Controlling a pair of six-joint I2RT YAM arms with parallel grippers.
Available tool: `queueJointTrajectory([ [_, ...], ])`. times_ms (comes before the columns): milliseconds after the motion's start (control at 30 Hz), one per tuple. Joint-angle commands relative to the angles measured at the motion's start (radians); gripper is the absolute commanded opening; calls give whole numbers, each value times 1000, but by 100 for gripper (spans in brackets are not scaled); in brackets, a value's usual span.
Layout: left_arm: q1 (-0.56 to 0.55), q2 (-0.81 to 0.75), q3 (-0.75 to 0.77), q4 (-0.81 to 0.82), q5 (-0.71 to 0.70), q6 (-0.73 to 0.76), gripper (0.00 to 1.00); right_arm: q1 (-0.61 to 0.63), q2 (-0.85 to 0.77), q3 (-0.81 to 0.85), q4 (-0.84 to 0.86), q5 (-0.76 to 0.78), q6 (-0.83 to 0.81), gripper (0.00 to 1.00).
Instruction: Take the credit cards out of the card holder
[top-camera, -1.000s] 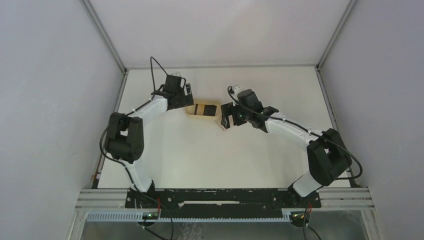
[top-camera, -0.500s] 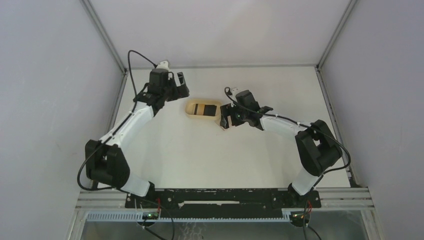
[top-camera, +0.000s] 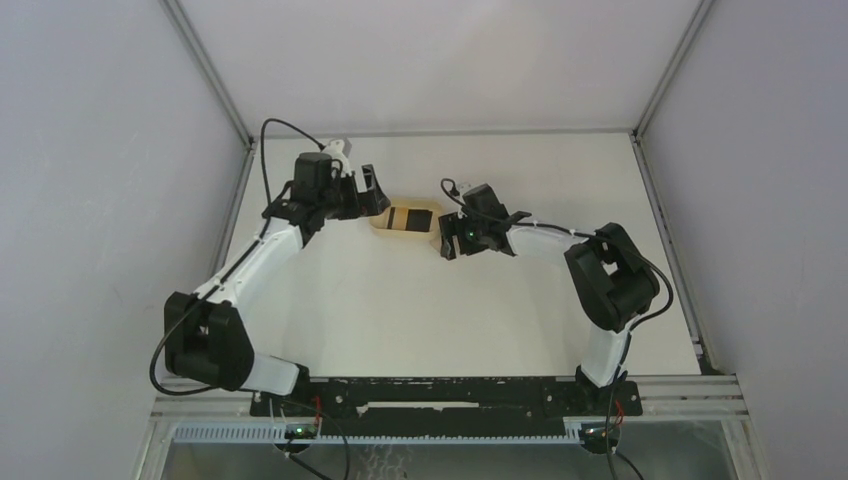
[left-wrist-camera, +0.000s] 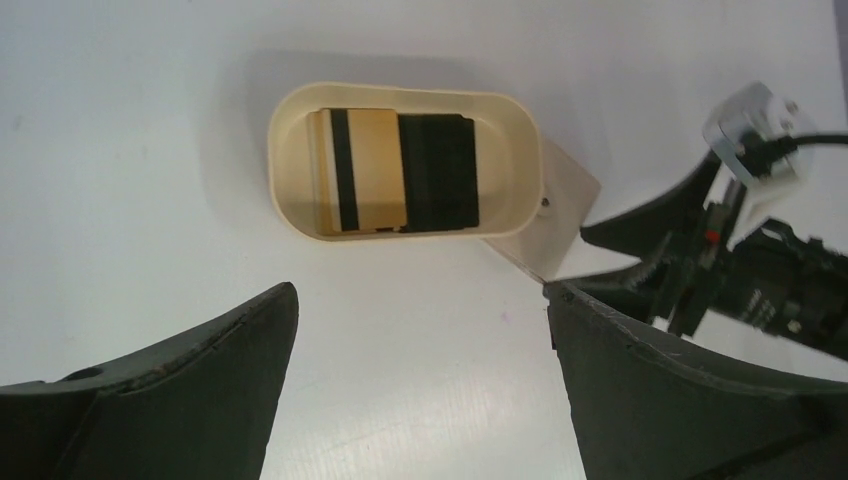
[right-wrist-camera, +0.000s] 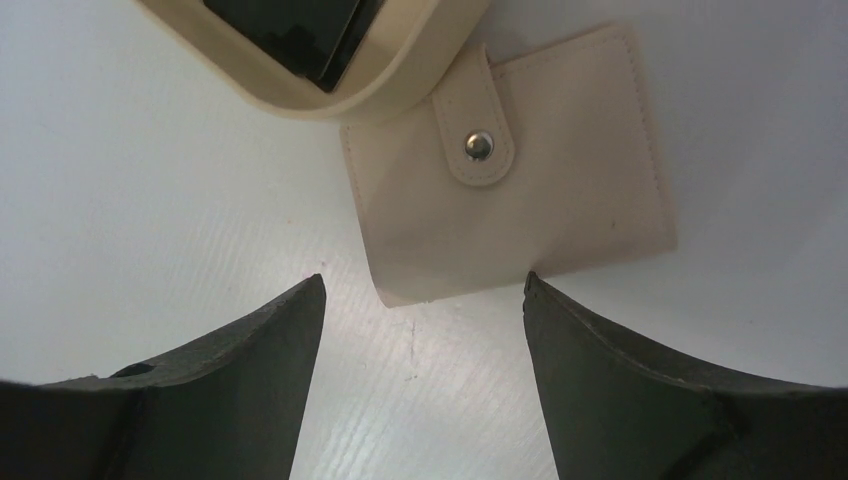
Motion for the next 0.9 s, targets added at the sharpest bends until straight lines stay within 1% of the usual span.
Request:
queueJointTrajectory([
  [0, 2, -119, -24, 30, 118, 60, 100, 1, -24, 74, 48, 60, -8, 81],
  [100, 2, -169, -48, 59, 131, 66, 100, 3, -39, 98, 43, 99, -39, 81],
  [167, 2, -174, -52, 76, 157, 54, 100, -1, -34, 121, 38, 103, -51, 80],
  [267, 2, -154, -26, 82, 189, 27, 100, -10, 7, 171, 24, 97, -74, 73],
  [333, 2, -142, -9, 82, 212, 19, 100, -20, 32, 197, 15, 90, -84, 72],
  [500, 5, -119, 1, 84, 207, 25, 100, -57, 73, 226, 15, 24, -104, 63],
  [633, 22, -81, 16, 78, 212, 4, 100, -67, 89, 233, -13, 4, -143, 63],
  [800, 61, -18, 10, 115, 288, -65, 100, -65, 104, 234, -26, -44, -159, 63],
  [867, 68, -8, 3, 119, 289, -71, 100, -55, 107, 233, -25, -58, -163, 63],
])
